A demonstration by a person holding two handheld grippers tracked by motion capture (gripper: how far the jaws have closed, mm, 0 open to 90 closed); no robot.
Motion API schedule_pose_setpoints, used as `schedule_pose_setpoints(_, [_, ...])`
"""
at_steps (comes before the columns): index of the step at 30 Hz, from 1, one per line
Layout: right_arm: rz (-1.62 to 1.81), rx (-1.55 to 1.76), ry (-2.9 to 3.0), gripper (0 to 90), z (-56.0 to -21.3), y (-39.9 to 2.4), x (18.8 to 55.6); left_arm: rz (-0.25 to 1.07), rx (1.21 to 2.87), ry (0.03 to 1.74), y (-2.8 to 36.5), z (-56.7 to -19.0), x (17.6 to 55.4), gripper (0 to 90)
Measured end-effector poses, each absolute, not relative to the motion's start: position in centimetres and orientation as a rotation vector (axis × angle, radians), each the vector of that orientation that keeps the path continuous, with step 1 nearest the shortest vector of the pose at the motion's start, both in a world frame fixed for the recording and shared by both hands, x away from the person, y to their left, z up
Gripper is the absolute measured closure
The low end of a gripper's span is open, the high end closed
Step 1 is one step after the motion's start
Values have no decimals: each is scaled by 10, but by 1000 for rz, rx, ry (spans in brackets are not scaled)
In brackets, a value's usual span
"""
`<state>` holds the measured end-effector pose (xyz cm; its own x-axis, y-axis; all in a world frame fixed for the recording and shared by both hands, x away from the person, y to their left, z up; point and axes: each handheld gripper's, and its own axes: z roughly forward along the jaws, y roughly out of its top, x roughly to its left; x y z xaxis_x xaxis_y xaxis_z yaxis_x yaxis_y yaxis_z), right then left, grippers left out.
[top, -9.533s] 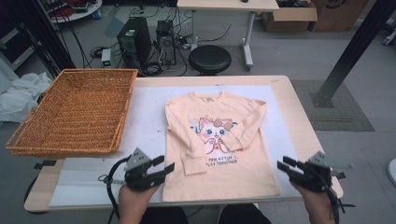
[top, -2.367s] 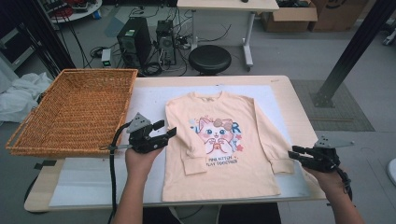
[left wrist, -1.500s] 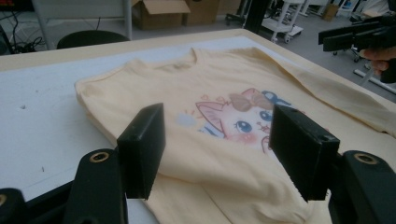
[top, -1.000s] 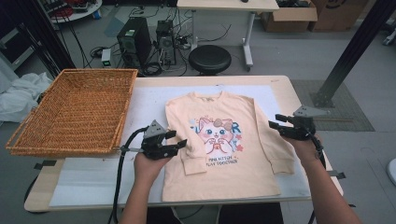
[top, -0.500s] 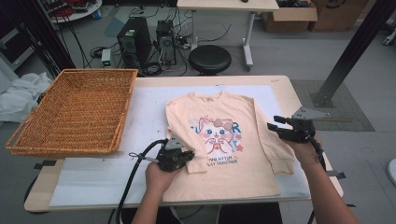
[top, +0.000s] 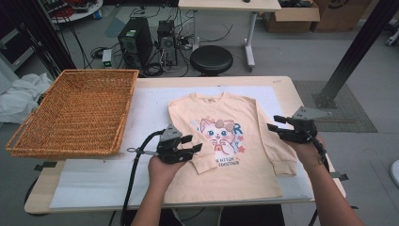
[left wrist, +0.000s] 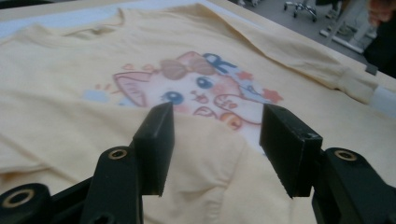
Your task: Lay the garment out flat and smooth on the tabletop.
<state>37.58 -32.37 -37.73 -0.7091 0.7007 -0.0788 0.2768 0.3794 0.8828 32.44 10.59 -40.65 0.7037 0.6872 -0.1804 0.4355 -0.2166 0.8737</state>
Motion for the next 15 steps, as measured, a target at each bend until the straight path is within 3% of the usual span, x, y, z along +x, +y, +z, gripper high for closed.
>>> schedule_pose_setpoints(10, [1360,699,2372,456,-382,-238,371,414,1730,968,173,-392,309,413])
schedule_pose_setpoints(15, [1413,448,2525,484,-395,-169,348,430,1697,990,193,-395,300,414])
